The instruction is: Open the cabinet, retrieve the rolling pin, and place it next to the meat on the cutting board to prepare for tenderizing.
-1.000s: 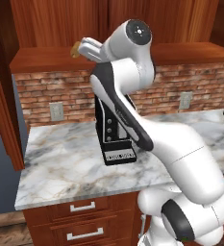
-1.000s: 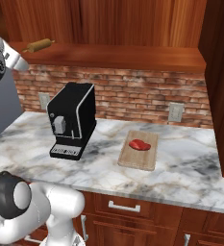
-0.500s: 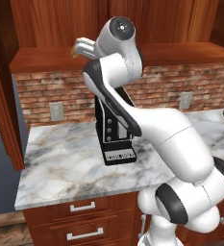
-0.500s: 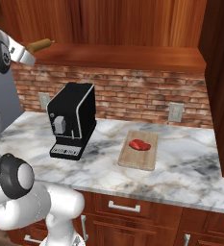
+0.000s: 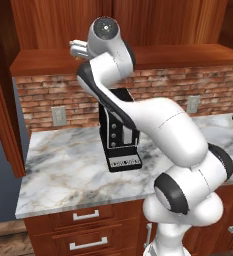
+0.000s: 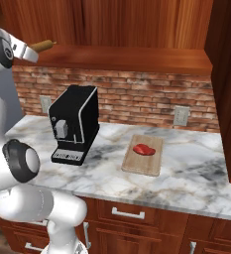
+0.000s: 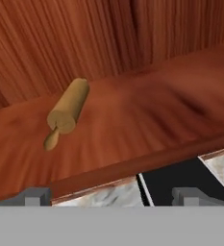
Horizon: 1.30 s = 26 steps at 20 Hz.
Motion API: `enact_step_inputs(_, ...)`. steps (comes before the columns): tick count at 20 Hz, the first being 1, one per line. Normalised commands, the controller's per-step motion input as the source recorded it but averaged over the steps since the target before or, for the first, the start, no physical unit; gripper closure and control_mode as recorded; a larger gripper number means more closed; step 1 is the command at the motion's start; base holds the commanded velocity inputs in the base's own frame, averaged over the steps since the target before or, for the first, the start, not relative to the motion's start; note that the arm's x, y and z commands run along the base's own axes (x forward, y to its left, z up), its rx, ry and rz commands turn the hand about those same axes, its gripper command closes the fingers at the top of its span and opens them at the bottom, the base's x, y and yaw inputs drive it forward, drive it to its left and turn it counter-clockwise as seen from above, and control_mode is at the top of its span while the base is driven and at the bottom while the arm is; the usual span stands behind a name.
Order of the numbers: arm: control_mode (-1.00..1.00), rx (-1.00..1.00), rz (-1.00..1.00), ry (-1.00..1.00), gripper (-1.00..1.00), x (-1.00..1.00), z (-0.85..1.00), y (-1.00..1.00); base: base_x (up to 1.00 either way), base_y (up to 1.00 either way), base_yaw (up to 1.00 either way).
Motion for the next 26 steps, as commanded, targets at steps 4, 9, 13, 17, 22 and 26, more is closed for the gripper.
enact_step_inputs(4, -1.0, -0.05, 0.0, 0.0, -1.0, 0.48, 0.0, 0.21, 0.0, 0.0, 0.0)
enact_step_inputs(9, -1.0, -0.01, 0.0, 0.0, -1.0, 0.55, 0.0, 0.21, 0.0, 0.0, 0.0)
enact_step_inputs(13, -1.0, -0.02, 0.0, 0.0, -1.0, 0.53, 0.0, 0.24, 0.0, 0.0, 0.0)
enact_step_inputs(17, -1.0, -0.03, 0.01, 0.01, -1.0, 0.12, 0.0, 0.29, 0.0, 0.0, 0.0)
enact_step_inputs(22, -1.0, 0.0, 0.0, 0.0, -1.0, 0.12, 0.0, 0.19, 0.0, 0.0, 0.0)
enact_step_inputs(26, -1.0, 0.0, 0.0, 0.0, -1.0, 0.27, 0.0, 0.11, 0.0, 0.0, 0.0)
